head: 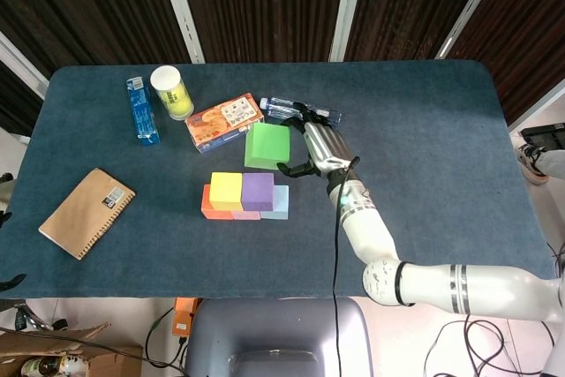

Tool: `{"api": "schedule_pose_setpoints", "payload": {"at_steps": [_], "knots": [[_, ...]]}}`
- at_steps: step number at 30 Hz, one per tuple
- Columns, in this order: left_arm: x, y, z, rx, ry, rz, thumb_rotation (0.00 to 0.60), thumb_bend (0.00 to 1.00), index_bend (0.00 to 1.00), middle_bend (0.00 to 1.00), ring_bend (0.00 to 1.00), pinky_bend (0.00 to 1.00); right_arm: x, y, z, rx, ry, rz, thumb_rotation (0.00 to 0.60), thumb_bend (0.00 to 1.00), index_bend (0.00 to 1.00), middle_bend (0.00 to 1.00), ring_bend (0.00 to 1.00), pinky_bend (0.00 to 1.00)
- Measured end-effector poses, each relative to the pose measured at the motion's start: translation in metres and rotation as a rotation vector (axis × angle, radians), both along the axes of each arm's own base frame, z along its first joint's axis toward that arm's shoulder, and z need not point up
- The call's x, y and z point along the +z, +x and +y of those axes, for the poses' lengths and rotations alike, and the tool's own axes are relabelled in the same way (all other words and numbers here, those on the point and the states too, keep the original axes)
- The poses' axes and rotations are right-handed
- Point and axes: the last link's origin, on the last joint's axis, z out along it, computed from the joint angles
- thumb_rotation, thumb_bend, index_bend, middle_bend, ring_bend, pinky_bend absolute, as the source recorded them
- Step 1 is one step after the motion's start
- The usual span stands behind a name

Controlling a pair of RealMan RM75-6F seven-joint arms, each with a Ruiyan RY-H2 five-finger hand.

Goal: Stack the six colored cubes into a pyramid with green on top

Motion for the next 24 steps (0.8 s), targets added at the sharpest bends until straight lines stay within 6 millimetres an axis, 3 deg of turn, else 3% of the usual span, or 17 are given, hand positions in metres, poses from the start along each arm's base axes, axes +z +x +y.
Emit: {"api": "schedule_pose_setpoints", "payload": {"at_steps": [5, 13, 24], "knots": [[0.002, -0.003, -0.004, 0.009, 0.008, -0.005, 0.600, 0.14, 0.09, 0.04, 0.00, 0.05, -0.008, 0.011, 0.003, 0.007, 0.039, 0.012, 0.600, 0.24, 0.54, 0.02, 0.00, 0.00], [0.006, -0.012, -0.009, 0.021, 0.026, -0.011, 0.600, 0.14, 0.09, 0.04, 0.00, 0.05, -0.042, 0.021, -0.001, 0.007, 0.137, 0.106, 0.600, 0.24, 0.54, 0.02, 0.00, 0.00], [0.005, -0.010, -0.007, 0.013, 0.024, -0.013, 0.600, 0.14, 0.09, 0.04, 0.00, 0.05, -0.048, 0.021, -0.003, 0.002, 0.146, 0.128, 0.600, 0.24, 0.54, 0.02, 0.00, 0.00]]}}
